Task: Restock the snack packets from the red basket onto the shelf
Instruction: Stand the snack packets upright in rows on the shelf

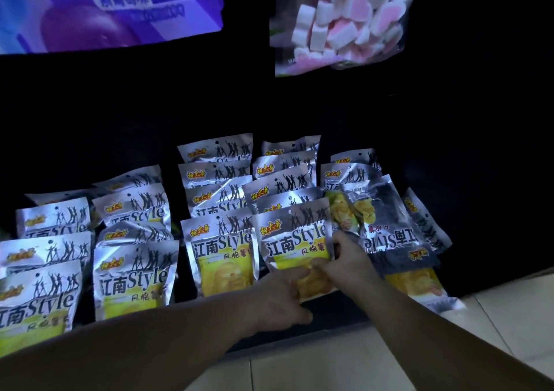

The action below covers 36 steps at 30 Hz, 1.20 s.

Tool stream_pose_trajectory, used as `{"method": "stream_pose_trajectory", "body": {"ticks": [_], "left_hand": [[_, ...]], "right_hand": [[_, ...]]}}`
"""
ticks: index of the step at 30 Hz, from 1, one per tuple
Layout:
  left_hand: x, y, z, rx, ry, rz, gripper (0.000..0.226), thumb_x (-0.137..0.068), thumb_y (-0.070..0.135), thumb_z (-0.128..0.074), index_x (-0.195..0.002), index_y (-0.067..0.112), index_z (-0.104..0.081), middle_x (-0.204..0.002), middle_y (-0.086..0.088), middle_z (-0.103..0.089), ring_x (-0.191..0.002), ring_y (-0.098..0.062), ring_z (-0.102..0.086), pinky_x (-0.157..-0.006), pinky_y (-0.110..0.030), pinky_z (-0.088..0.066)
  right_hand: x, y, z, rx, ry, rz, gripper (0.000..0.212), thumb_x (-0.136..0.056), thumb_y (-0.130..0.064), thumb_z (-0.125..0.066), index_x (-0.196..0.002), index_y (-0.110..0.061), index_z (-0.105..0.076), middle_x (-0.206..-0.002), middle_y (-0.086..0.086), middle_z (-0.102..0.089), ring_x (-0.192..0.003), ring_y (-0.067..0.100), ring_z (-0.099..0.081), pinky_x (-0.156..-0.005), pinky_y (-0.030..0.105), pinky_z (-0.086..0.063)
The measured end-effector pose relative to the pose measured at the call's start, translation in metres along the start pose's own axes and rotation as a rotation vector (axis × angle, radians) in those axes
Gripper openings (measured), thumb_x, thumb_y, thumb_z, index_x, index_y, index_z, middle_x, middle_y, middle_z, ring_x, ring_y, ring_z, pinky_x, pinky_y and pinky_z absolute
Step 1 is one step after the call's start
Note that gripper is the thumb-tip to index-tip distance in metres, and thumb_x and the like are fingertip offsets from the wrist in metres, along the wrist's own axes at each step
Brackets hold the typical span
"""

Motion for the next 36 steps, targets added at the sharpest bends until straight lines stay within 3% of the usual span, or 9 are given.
{"method": "stream_pose_trajectory", "body": {"ticks": [5,10,14,17,20,23,29,33,36], "left_hand": [[-0.006,-0.005,0.004,-0.026,0.006,-0.014,0.088,-0.076,0.033,-0.074,-0.149,0.058,-0.03,-0.118,-0.001,-0.069,-0.099,-0.019,-0.069,-0.091,-0.043,-0.06],[-0.006,-0.012,0.003,-0.073,-0.036,0.003,0.091,-0.086,0.03,-0.073,-0.155,0.055,-0.019,-0.14,0.002,-0.057,-0.124,-0.016,-0.056,-0.105,-0.03,-0.047],[-0.007,-0.011,-0.004,-0.056,-0.108,-0.004,0.097,-0.087,0.034,-0.072,-0.156,0.055,-0.007,-0.14,0.008,-0.056,-0.127,-0.017,-0.053,-0.111,-0.033,-0.043],[-0.011,-0.013,-0.008,-0.035,-0.031,-0.025,0.094,-0.085,0.037,-0.07,-0.155,0.056,-0.012,-0.129,0.009,-0.065,-0.117,-0.014,-0.061,-0.105,-0.032,-0.05],[-0.018,-0.02,-0.005,-0.045,0.115,-0.034,0.084,-0.085,0.042,-0.066,-0.152,0.06,-0.019,-0.133,-0.002,-0.065,-0.11,-0.018,-0.067,-0.094,-0.029,-0.055],[-0.018,-0.026,-0.005,-0.083,0.051,-0.01,0.087,-0.086,0.047,-0.065,-0.151,0.065,-0.009,-0.144,-0.005,-0.057,-0.123,-0.023,-0.061,-0.1,-0.028,-0.048],[-0.018,-0.026,-0.01,-0.17,-0.028,-0.03,0.099,-0.087,0.048,-0.064,-0.155,0.055,0.007,-0.154,0.004,-0.047,-0.133,-0.02,-0.052,-0.109,-0.032,-0.043],[-0.019,-0.027,-0.009,-0.144,-0.058,-0.051,0.097,-0.077,0.052,-0.068,-0.149,0.066,-0.005,-0.146,0.003,-0.056,-0.124,-0.022,-0.059,-0.108,-0.04,-0.049],[-0.015,-0.03,-0.004,-0.149,-0.037,-0.036,0.099,-0.085,0.041,-0.072,-0.156,0.056,-0.005,-0.151,-0.002,-0.05,-0.122,-0.019,-0.057,-0.103,-0.03,-0.048]], "right_hand": [[-0.003,0.012,0.012,-0.028,-0.035,-0.017,0.022,-0.083,-0.031,-0.081,-0.081,-0.02,-0.062,-0.079,0.003,-0.068,-0.077,0.024,-0.068,-0.068,0.038,-0.057],[0.002,0.025,0.012,0.037,-0.069,-0.023,0.025,-0.089,-0.032,-0.074,-0.085,-0.012,-0.06,-0.084,0.017,-0.063,-0.069,0.022,-0.058,-0.061,0.034,-0.05],[0.011,0.022,0.016,-0.051,-0.118,-0.046,0.022,-0.092,-0.048,-0.067,-0.093,-0.026,-0.066,-0.097,0.0,-0.068,-0.088,0.019,-0.065,-0.068,0.034,-0.053],[0.014,0.021,0.022,-0.061,-0.114,-0.058,0.027,-0.091,-0.053,-0.065,-0.093,-0.027,-0.068,-0.096,-0.006,-0.069,-0.088,0.014,-0.065,-0.065,0.028,-0.052],[0.013,0.023,0.026,-0.011,-0.064,-0.039,0.028,-0.092,-0.05,-0.066,-0.093,-0.022,-0.071,-0.089,-0.004,-0.07,-0.085,0.013,-0.065,-0.07,0.03,-0.051],[0.01,0.022,0.023,0.047,-0.028,-0.043,0.035,-0.091,-0.049,-0.067,-0.096,-0.014,-0.069,-0.093,0.007,-0.069,-0.088,0.019,-0.066,-0.079,0.037,-0.054],[0.006,0.016,0.011,0.142,-0.027,-0.066,0.031,-0.084,-0.044,-0.074,-0.095,-0.018,-0.063,-0.089,0.003,-0.068,-0.08,0.018,-0.067,-0.075,0.043,-0.06],[0.005,0.012,0.014,0.172,0.006,-0.041,0.027,-0.086,-0.044,-0.072,-0.093,-0.02,-0.063,-0.085,-0.002,-0.066,-0.075,0.013,-0.063,-0.067,0.032,-0.053],[0.005,0.005,0.021,0.234,0.051,-0.015,0.024,-0.089,-0.043,-0.067,-0.084,-0.02,-0.062,-0.078,0.001,-0.065,-0.07,0.016,-0.063,-0.06,0.031,-0.048]]}}
Point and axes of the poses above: each hand's wrist, its own x-axis away from the middle knuckle, its own z-axis out of the back of the hand, y = z × x, the point moved 2 cm from there along -x, towards the middle knuckle
